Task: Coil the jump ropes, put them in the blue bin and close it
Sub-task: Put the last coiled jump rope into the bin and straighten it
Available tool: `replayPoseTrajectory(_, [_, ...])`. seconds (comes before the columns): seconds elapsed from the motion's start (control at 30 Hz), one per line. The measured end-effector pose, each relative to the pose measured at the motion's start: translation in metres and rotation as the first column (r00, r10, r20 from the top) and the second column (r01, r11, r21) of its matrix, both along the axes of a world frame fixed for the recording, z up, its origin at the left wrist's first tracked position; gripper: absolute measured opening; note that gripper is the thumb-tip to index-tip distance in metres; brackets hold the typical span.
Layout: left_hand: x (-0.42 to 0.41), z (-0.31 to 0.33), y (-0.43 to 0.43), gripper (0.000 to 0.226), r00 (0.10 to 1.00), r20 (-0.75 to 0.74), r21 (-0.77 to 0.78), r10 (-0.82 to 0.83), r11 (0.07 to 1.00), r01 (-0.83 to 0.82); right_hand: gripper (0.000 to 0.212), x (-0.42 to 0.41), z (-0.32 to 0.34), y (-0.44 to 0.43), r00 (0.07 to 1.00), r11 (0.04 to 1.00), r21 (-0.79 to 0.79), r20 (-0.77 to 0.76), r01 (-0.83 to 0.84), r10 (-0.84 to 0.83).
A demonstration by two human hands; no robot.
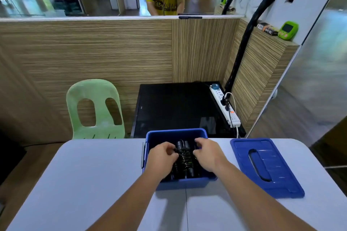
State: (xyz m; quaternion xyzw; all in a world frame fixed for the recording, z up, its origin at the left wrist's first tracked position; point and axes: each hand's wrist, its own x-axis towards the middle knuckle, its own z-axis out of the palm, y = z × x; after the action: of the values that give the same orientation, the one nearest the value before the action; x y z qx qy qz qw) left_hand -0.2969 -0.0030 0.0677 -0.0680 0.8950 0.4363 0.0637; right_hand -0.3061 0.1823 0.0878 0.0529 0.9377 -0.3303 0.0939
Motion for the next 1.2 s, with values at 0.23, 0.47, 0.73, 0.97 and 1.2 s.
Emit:
replayPoseTrajectory(0.23, [0.042, -0.007, -0.046, 0.04, 0.945, -0.323, -0.178, 0.06, 0.976, -0.123, 0.054, 0.049, -0.006, 0.031, 0.988, 0.998, 0.058, -0.15, 0.032, -0.023])
replayPoseTrajectory(0.47, [0.062, -0.036, -0.063, 0.082, 0.957, 0.05, 0.062, 0.285, 0.956, -0.288, 0.064, 0.065, -0.03, 0.027, 0.97, 0.957, -0.155, 0.049, 0.244, -0.239])
replayPoseTrajectory(0.73, [0.072, -0.045, -0.058, 0.073, 0.944, 0.071, 0.132, 0.323, 0.935, -0.33, 0.061, 0.075, -0.034, 0.024, 0.95, 0.937, -0.152, 0.057, 0.313, -0.308])
replayPoseTrajectory(0.97, [0.098, -0.052, -0.058, 0.07, 0.946, 0.109, 0.184, 0.305, 0.929, -0.321, 0.062, 0.112, -0.035, 0.036, 0.94, 0.915, -0.212, 0.08, 0.342, -0.333])
replayPoseTrajectory(1.2, [0.161, -0.043, -0.052, 0.069, 0.946, 0.167, 0.255, 0.278, 0.915, -0.314, 0.06, 0.17, -0.038, 0.047, 0.926, 0.879, -0.293, 0.109, 0.377, -0.361])
